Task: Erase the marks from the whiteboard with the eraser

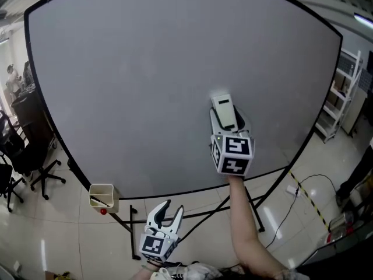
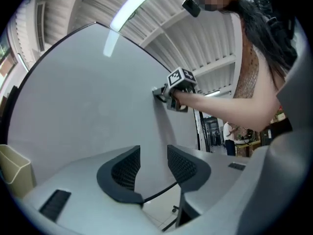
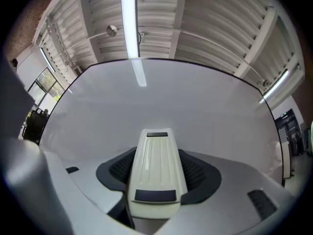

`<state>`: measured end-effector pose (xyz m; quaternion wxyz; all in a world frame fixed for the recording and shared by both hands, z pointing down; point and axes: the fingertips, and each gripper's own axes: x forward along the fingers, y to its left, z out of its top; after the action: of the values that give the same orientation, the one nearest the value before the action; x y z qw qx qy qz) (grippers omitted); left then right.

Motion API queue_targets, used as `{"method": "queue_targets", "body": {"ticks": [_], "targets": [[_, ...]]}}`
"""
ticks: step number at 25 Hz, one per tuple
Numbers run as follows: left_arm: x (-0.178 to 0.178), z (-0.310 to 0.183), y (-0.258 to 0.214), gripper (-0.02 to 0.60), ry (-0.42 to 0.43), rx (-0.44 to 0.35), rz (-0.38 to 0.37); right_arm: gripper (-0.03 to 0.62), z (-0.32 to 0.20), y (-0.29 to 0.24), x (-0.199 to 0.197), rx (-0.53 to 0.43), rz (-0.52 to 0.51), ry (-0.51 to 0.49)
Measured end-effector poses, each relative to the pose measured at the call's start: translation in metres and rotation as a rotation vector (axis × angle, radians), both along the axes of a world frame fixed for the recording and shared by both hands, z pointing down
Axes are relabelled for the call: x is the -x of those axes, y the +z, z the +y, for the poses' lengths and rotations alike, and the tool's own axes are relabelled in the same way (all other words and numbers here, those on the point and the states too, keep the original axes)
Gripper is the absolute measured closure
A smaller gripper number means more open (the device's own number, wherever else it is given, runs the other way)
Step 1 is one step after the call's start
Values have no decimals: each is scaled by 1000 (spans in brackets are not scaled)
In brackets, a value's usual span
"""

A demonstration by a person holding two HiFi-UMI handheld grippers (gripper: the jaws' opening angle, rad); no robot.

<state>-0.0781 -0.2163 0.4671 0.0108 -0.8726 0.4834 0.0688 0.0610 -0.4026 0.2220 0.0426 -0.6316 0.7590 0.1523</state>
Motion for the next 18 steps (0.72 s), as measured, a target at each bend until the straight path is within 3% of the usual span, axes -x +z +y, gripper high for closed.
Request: {"method": "queue_targets", "body": {"ticks": [3,8,11,14,16,18], "targets": [[-1,-5,13,428,-5,5,-29,318,-1,-35,-8,-41,-59,-25],[-5,-5,9,429,-43,32,1,318,2,100,4,135,4,-36],[-3,-8,23,429,-49,38,-30,319,-2,43,-1,70,30,-18],[-8,-11,24,428,-51,47,-26,319,-7,-33,-22,-29,-43,-9],[-12,-13,23,428,-51,46,-29,318,-6,-18,-22,-8,-71,-28],[-13,-15,24,428,-51,43,-39,318,-4,49,-12,85,-58,-49]]}}
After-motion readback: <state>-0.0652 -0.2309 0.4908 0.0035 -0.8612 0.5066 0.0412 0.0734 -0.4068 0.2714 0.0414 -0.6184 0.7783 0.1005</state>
